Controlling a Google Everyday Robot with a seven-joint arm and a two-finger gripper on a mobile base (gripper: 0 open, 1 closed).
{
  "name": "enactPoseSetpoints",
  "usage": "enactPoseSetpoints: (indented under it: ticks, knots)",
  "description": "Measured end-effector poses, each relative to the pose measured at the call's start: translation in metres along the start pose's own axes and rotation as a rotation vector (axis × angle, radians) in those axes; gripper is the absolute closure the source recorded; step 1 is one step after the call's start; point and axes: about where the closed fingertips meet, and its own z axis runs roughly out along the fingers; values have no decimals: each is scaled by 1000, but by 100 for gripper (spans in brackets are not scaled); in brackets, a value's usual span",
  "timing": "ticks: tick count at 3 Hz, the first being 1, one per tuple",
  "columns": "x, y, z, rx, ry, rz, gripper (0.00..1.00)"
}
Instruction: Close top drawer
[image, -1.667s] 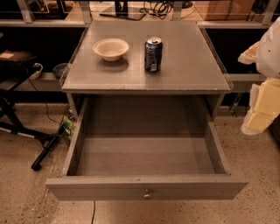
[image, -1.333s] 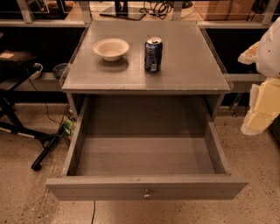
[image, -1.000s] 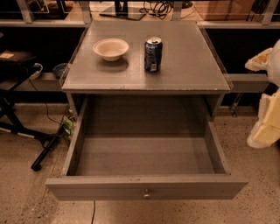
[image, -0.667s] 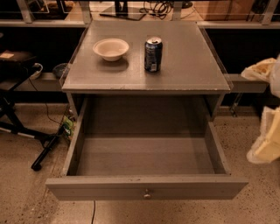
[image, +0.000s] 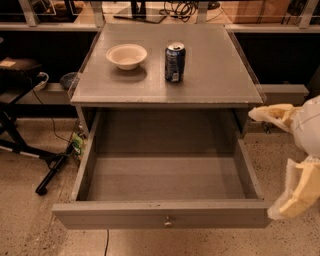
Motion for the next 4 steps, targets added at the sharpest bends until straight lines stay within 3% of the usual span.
enactPoseSetpoints:
  ticks: [1, 2, 3, 4]
  knots:
    - [-3, 1, 0, -2, -11, -8, 2]
    - [-3, 1, 0, -2, -11, -8, 25]
    - [-4, 2, 0, -4, -14, -10, 56]
    - [-4, 2, 0, -4, -15, -10, 79]
